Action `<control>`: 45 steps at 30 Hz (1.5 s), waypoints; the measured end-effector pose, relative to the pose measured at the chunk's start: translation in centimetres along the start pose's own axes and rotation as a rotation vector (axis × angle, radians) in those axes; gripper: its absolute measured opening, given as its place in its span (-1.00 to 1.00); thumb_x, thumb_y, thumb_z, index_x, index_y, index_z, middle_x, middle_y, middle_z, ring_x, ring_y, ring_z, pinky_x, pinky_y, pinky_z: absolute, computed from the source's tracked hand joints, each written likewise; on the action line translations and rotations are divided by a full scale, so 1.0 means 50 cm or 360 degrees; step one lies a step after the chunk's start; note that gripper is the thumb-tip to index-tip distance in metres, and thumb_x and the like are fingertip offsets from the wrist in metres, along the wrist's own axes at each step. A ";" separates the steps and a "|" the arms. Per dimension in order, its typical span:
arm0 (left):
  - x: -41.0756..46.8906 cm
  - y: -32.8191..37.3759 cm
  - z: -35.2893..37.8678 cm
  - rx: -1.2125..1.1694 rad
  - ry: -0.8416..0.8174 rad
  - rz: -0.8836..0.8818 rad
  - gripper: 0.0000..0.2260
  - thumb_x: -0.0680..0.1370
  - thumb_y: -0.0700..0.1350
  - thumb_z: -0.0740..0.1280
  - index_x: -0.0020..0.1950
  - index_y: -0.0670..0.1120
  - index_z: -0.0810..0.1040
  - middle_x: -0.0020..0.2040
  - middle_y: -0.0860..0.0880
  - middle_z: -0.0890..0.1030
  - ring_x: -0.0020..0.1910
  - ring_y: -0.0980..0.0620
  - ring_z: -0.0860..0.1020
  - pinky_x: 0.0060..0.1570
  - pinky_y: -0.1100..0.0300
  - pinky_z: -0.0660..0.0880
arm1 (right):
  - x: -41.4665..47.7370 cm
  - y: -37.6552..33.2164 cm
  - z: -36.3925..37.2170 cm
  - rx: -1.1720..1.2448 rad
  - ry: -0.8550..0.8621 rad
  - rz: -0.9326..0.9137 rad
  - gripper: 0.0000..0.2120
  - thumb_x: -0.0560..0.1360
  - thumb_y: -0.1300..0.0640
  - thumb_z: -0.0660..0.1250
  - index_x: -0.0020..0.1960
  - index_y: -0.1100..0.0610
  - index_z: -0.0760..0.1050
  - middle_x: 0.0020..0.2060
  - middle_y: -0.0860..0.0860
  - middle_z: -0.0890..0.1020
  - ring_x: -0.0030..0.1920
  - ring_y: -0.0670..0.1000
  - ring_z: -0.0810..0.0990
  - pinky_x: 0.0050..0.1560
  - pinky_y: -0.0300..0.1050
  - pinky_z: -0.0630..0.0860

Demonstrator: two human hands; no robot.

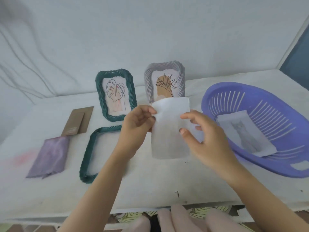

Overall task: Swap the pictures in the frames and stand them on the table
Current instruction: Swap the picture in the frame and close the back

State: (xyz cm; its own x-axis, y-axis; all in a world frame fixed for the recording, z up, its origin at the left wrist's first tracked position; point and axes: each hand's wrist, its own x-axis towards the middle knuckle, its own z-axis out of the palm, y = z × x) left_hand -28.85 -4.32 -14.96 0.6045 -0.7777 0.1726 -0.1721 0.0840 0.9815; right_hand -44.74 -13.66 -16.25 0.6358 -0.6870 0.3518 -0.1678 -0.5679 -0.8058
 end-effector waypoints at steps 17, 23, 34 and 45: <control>-0.060 -0.095 -0.297 0.0906 0.0460 -0.0357 -0.84 0.47 -0.27 0.35 -0.12 -0.01 0.60 -0.32 0.02 0.53 -0.45 0.23 0.41 -0.32 0.45 0.37 | 0.020 -0.052 0.321 0.0139 -0.0355 0.0363 -0.79 0.39 0.25 0.38 -0.01 0.06 0.52 -0.21 -0.07 0.58 -0.38 -0.17 0.49 -0.23 -0.41 0.40; -0.067 -0.131 -0.321 0.1349 0.0336 -0.0300 -0.76 0.48 -0.24 0.32 0.13 -0.08 0.58 -0.18 0.04 0.52 -0.19 0.09 0.47 -0.08 0.31 0.40 | 0.017 -0.060 0.352 -0.0355 -0.0592 0.0204 -0.62 0.47 0.09 0.30 0.28 0.03 0.44 0.13 -0.08 0.56 0.00 -0.07 0.52 0.06 -0.19 0.44; -0.093 -0.168 -0.341 0.1578 0.0192 -0.0176 -0.72 0.53 -0.20 0.29 0.24 -0.12 0.53 0.25 -0.04 0.54 0.40 -0.07 0.30 0.31 0.24 0.14 | 0.014 -0.055 0.368 -0.0512 -0.0590 0.0069 -0.62 0.49 0.03 0.26 0.31 0.00 0.40 0.28 -0.15 0.41 0.21 -0.09 0.45 0.02 -0.22 0.40; -0.094 -0.185 -0.353 0.1468 0.0205 -0.0134 -0.71 0.51 -0.20 0.31 0.23 -0.15 0.54 0.25 -0.05 0.54 0.35 -0.05 0.36 0.25 0.35 0.10 | 0.022 -0.047 0.382 -0.0580 -0.0609 0.0070 -0.60 0.51 0.00 0.22 0.35 -0.03 0.37 0.36 -0.19 0.35 0.29 -0.11 0.41 0.13 -0.18 0.41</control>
State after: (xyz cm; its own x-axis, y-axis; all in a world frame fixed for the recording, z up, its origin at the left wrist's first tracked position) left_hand -16.38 9.53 -23.37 0.7151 -0.6791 0.1658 -0.6397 -0.5400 0.5471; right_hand -29.27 -4.41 -23.07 0.8404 -0.5378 0.0673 -0.4081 -0.7097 -0.5743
